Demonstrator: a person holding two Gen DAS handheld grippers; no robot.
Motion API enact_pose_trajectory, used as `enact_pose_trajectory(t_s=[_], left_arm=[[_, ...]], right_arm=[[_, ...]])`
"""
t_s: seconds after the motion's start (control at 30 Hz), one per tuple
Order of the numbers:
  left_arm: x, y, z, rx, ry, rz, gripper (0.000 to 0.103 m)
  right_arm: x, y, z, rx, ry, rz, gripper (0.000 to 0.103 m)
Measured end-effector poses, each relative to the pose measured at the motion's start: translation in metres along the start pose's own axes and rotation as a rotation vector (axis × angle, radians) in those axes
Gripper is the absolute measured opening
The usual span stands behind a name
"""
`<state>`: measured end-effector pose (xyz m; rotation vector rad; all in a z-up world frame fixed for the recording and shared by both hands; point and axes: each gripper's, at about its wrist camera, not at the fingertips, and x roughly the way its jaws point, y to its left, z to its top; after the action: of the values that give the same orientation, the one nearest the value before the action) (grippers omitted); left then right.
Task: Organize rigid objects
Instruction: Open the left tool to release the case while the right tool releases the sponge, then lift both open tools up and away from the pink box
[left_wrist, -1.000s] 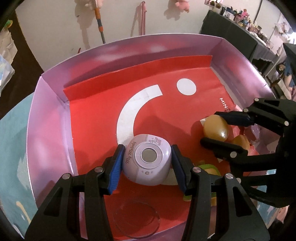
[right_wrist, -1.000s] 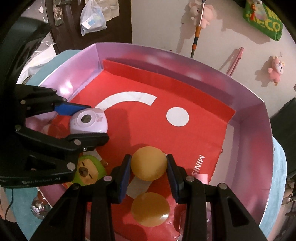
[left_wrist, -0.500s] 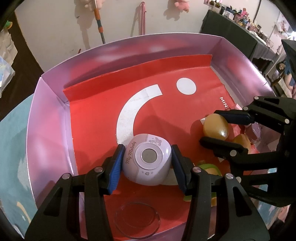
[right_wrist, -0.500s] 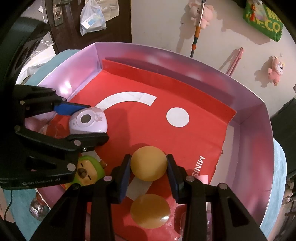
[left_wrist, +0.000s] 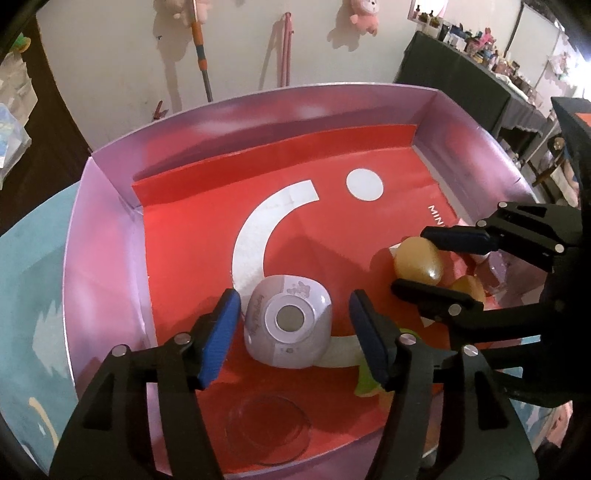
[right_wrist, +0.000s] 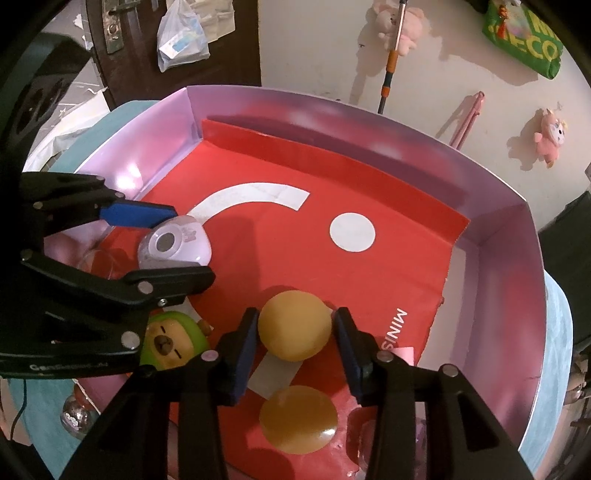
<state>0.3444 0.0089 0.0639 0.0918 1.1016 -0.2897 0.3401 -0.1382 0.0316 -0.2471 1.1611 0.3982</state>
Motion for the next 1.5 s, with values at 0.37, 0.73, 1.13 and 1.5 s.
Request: enact_pose_trajectory(t_s=[0.37,0.73,1.13,1.5], left_arm=[[-0.038,-0.008,-0.018,-0.041,-0.079,0.010,0.071],[-0.122,-0.036,-0.068,-0.058,-0.294,0.058,0.085],[-0.205,-0.069,-0.161,-0.085,-0.577,0.094,0.098],[-0.209,-0.106,-0.244,-0.070,-0.683,0.151,0.099]], right_arm=[[-0.041,0.000,-0.009,0.040,-0.062,-0.009,0.059],[-0.135,0.007,-0.040,0.104,-0.224,-0.031,0.080],[-0.235,0.042,-0.123,0.152,-0.464,-0.086,0.103],[-0.245,0.082,-0.214,0.181,-0.553,-0.190,0.103]])
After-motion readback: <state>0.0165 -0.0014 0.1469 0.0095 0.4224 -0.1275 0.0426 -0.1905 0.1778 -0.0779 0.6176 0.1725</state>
